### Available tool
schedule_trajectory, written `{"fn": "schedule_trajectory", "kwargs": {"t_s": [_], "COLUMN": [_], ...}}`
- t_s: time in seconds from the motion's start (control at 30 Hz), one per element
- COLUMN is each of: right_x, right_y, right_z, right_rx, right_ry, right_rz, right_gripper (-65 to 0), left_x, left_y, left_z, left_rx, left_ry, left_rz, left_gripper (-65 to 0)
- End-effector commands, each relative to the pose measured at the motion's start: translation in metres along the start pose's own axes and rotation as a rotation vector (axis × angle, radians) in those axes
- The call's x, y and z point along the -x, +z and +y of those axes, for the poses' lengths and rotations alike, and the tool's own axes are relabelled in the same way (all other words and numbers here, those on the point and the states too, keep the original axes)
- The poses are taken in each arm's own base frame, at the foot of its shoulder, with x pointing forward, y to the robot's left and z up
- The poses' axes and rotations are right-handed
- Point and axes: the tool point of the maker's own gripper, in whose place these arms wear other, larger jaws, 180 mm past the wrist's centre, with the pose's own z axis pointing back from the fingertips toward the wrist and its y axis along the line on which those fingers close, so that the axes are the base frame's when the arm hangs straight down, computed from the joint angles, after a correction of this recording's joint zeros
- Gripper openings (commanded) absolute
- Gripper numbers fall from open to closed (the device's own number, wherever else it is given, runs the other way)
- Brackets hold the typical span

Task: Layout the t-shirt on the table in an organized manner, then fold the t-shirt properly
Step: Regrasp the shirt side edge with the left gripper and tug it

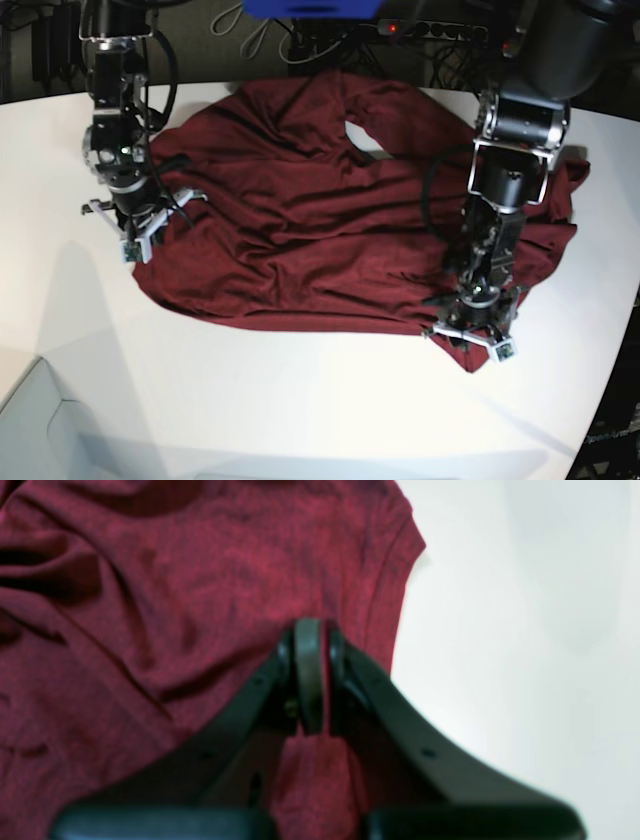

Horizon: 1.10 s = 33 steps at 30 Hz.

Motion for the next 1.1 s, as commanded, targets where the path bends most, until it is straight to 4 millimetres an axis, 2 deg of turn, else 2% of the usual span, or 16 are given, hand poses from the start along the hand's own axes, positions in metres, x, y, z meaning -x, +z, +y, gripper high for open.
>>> {"fn": "schedule_trajectory", "kwargs": {"t_s": [0.0, 0.07, 0.27, 0.5, 0.67, 0.83, 1.07], "right_x": [-0.017, -0.017, -0.017, -0.017, -0.016, -0.014, -0.014], "right_y": [0.001, 0.000, 0.000, 0.000, 0.000, 0.000, 0.000], "right_z": [-0.006, -0.006, -0.005, -0.005, -0.005, -0.004, -0.004], "right_rx": [0.013, 0.013, 0.013, 0.012, 0.012, 0.011, 0.011], "right_ry": [0.005, 0.004, 0.003, 0.001, 0.001, 0.001, 0.001], "right_rz": [-0.054, -0.052, -0.052, -0.052, -0.049, -0.046, -0.046], "right_gripper": [-64.3, -64.3, -64.3, -64.3, -64.3, -64.3, -64.3], "left_x": [-0.048, -0.046, -0.042, -0.023, -0.017, 0.008, 0.010], "left_y": [0.001, 0.011, 0.028, 0.028, 0.028, 0.028, 0.028], "left_z": [-0.005, -0.009, -0.001, 0.009, 0.007, -0.001, -0.003], "left_rx": [0.021, 0.048, 0.080, 0.063, 0.066, 0.087, 0.090], "left_ry": [0.004, 0.007, -0.015, -0.031, -0.029, -0.105, -0.114], "left_rz": [-0.130, -0.147, -0.089, -0.042, -0.029, 0.019, 0.024], "left_gripper": [-37.1, -37.1, -37.1, -37.1, -37.1, -37.1, -37.1]}}
